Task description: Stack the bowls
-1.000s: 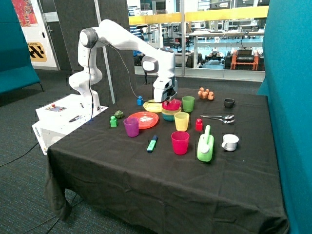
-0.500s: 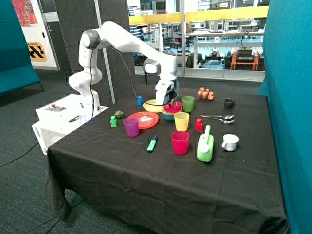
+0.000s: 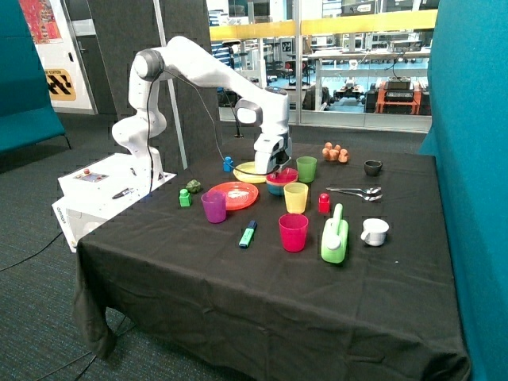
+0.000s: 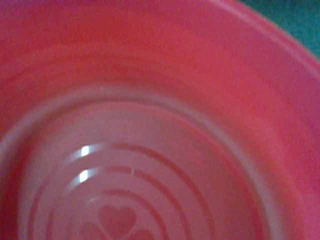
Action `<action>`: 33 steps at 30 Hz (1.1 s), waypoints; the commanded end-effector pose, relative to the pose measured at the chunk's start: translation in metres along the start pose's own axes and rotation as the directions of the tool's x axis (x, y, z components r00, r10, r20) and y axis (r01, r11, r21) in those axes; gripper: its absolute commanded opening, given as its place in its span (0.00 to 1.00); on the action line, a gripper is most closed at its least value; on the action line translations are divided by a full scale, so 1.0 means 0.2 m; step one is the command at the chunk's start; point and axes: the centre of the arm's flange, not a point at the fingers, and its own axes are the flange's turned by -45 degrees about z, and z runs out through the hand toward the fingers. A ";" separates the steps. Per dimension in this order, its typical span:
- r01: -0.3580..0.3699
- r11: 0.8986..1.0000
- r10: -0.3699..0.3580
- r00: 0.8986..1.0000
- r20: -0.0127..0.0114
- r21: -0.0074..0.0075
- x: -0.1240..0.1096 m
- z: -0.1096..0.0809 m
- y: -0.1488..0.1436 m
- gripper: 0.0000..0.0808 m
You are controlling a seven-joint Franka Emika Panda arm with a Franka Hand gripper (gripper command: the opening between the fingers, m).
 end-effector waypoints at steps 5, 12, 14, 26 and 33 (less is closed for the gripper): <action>0.006 1.000 -0.006 1.000 -0.010 -0.001 -0.10 0.06 0.01 0.00; 0.010 1.000 -0.010 1.000 -0.010 -0.001 -0.14 0.06 0.04 0.35; 0.012 1.000 -0.012 1.000 -0.010 -0.001 -0.14 0.06 0.05 0.39; 0.018 1.000 -0.018 1.000 -0.010 -0.001 -0.15 0.05 0.06 0.53; 0.023 1.000 -0.023 1.000 -0.010 -0.001 -0.15 0.05 0.05 0.61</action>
